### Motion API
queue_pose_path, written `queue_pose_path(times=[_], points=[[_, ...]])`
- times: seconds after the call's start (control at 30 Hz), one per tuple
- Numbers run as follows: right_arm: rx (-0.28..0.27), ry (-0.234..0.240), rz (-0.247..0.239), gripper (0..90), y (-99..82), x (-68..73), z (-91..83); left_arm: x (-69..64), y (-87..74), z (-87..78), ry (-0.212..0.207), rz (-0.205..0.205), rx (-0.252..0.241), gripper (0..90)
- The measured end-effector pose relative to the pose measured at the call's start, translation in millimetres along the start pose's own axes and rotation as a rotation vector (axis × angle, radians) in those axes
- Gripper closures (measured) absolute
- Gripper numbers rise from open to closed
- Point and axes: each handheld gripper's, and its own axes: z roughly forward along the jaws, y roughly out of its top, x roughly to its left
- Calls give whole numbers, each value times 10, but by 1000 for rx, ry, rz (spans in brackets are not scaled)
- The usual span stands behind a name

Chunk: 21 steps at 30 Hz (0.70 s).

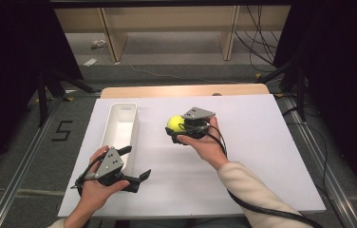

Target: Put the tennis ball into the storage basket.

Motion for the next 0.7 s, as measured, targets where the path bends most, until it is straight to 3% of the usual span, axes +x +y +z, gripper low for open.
queue_pose_path(times=[0.7], points=[[4,12,-2,270,13,40,25,0,-1,-1,0,1,0,0]])
